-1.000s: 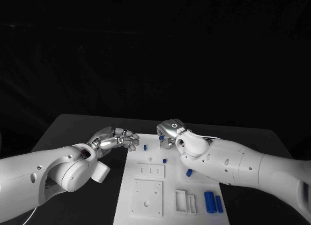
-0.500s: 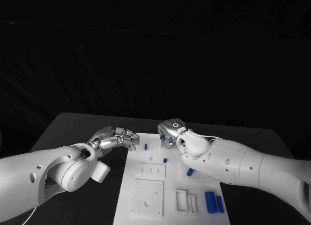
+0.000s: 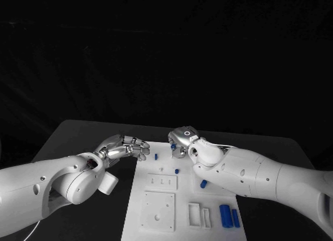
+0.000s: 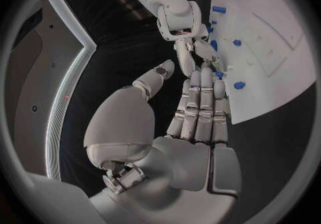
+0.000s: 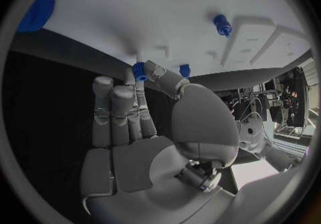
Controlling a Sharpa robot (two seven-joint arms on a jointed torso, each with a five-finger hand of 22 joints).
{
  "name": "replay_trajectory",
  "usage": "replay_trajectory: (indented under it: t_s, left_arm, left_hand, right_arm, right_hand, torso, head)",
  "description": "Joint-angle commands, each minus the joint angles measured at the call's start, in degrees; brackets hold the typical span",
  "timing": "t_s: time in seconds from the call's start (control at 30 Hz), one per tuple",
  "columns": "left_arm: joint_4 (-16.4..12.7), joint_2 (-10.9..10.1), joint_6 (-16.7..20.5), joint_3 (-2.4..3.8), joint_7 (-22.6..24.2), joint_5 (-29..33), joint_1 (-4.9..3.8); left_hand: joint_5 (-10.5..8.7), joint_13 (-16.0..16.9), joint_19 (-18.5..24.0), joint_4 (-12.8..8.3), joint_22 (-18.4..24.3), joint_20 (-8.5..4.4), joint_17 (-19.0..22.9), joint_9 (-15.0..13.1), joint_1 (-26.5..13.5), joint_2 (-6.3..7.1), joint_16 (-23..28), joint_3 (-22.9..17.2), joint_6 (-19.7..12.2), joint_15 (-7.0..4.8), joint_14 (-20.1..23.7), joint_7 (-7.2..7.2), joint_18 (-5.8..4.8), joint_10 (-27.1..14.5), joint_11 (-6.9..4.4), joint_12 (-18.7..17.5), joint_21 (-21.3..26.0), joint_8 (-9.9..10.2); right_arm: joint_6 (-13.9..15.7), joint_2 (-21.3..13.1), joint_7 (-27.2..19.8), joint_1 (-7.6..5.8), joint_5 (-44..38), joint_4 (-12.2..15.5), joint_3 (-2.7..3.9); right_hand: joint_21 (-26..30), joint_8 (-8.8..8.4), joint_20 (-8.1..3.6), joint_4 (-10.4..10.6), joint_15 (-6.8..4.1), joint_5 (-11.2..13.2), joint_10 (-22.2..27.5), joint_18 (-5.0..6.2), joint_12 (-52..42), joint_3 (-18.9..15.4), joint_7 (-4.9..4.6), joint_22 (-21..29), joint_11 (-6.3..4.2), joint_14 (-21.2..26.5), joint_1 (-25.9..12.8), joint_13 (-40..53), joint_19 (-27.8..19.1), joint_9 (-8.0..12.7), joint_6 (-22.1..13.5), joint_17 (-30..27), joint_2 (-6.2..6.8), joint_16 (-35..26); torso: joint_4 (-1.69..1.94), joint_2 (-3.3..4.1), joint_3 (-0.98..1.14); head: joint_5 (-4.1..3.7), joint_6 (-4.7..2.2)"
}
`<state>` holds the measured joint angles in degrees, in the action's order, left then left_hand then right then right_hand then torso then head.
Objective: Assemble the parts on the task board
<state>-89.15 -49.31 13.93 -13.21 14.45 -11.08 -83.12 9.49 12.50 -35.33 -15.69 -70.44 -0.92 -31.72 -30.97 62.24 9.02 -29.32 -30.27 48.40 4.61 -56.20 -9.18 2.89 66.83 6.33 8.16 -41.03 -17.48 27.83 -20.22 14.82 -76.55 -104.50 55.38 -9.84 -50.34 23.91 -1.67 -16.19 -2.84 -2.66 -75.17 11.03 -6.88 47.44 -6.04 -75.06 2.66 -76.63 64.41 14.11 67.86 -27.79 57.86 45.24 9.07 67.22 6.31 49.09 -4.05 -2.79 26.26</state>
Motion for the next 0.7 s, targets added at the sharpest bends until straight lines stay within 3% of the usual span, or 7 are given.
replay_trajectory:
  t_s: [0.03,0.7]
  left_arm:
    - [0.0,0.2,-0.3,0.05,0.4,-0.1,-0.1]
    - [0.4,0.1,-0.3,0.05,0.4,-0.1,-0.1]
  left_hand:
    - [-0.23,-0.1,0.3,-0.1,0.1,-0.01,0.0,0.1,0.1,-0.06,0.2,0.2,0.1,0.19,-0.3,-0.38,-0.94,0.0,0.36,-0.4,0.3,0.2]
    - [-0.22,-0.1,0.2,-0.1,0.1,0.0,0.0,0.1,0.1,-0.08,0.3,0.2,0.1,0.19,-0.3,-0.39,-0.93,0.0,0.38,-0.5,0.3,0.2]
  right_arm:
    - [-3.0,0.0,0.2,0.36,-0.7,-0.2,-0.19]
    - [-3.9,-0.4,0.5,0.46,-0.9,0.2,-0.2]
  right_hand:
    - [-0.4,0.07,-0.24,-0.1,-1.61,-0.1,-1.3,3.97,0.0,0.3,0.05,-1.1,-0.67,1.4,0.3,2.5,0.0,0.0,0.5,-0.1,0.0,0.1]
    - [-0.4,-0.02,-0.2,-0.2,-1.58,-0.1,-1.2,3.97,0.1,0.3,0.05,-1.1,-0.64,1.4,0.3,2.6,-0.1,-0.1,0.5,-0.1,0.01,0.1]
  torso:
    - [-0.07,0.07,-0.07]
    - [-0.2,0.2,-0.13]
  head:
    - [0.07,0.14]
    - [0.24,0.26]
